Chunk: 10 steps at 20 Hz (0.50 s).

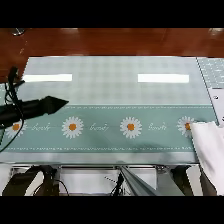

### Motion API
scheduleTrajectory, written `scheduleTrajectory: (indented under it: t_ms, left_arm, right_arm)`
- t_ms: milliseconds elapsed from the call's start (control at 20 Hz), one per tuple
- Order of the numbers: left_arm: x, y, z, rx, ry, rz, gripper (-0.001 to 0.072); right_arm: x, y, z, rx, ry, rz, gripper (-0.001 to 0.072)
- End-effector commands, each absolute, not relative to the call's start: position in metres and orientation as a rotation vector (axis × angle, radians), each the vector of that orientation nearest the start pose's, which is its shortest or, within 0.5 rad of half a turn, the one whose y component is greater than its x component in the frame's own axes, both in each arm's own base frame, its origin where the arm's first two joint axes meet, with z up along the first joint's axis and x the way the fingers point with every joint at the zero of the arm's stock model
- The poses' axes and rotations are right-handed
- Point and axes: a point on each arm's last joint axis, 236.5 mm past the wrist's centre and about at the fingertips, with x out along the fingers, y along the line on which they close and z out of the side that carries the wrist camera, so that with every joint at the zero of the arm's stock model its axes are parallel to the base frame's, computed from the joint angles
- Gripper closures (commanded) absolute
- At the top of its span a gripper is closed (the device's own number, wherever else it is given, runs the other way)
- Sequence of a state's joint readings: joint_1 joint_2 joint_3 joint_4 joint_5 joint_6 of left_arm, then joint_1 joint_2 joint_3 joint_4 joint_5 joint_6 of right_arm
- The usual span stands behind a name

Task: Fold the shirts.

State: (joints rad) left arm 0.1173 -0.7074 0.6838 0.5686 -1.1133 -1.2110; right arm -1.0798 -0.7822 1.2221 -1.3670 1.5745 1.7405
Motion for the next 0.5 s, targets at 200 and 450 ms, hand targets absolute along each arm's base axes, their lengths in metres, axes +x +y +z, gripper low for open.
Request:
scheduleTrajectory:
  t_ms: [200,450]
  left_arm:
    - [0.351,-0.197,0.247,-0.403,0.75,-0.78,0.069]
    - [0.349,-0.185,0.165,-0.057,0.944,-0.533,0.0688]
  right_arm:
    - [0.41,-0.007,0.24,0.526,0.722,0.14,0.0677]
    - [0.39,0.104,0.072,0.005,1.16,0.14,0.0679]
